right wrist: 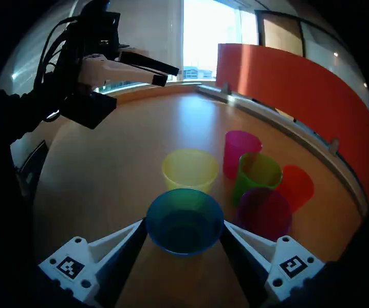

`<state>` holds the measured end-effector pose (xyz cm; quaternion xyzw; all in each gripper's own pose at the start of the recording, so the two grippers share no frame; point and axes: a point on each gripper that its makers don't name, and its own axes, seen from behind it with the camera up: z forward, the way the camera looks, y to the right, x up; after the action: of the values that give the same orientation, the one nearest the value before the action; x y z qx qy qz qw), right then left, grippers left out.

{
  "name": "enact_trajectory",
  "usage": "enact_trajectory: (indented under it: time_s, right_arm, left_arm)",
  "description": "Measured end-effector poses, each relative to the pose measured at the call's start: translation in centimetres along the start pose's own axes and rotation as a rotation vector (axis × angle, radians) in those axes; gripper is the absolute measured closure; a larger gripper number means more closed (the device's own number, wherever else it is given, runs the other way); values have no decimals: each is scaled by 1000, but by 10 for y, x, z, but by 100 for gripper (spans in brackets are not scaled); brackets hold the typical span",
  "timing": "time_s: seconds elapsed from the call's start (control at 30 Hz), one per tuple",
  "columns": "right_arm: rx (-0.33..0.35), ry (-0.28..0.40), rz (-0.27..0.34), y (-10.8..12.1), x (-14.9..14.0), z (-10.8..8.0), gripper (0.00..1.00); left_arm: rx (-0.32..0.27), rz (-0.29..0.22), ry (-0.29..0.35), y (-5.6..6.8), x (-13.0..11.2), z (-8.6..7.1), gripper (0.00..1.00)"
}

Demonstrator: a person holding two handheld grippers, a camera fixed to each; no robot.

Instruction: Pour water

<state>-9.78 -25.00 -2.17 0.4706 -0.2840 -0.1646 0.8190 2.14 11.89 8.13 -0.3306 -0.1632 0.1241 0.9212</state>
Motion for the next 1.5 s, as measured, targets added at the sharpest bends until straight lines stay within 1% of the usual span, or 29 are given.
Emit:
enact_trajectory:
  time_s: [0.1,0.17,0.3,0.6,0.8,1.0,1.2,1.5]
  right_arm:
    - [-1,-11,5,1,-2,1,8]
    - [0,-15,11,1,-3,2,9]
    - [4,-15,16,1,-3,2,10]
    - [2,-3,-1,2,-2,2,11]
    - [3,10,-10,1,-1,2,11]
    - [4,19,-19,0,0,-3,11]
    - [-1,64,-28,-1,9,-13,11]
    - [-16,147,-39,0,31,-27,11]
  left_arm:
    - [0,-2,0,0,0,0,15]
    - [-1,-3,0,0,0,0,15]
    - [-2,0,-1,2,0,1,15]
    - [-2,-1,-1,1,0,1,15]
    - [1,8,-4,1,1,1,15]
    - [0,6,-4,2,3,1,15]
    - [-5,10,-4,5,5,2,15]
    - [-33,18,-19,14,4,7,15]
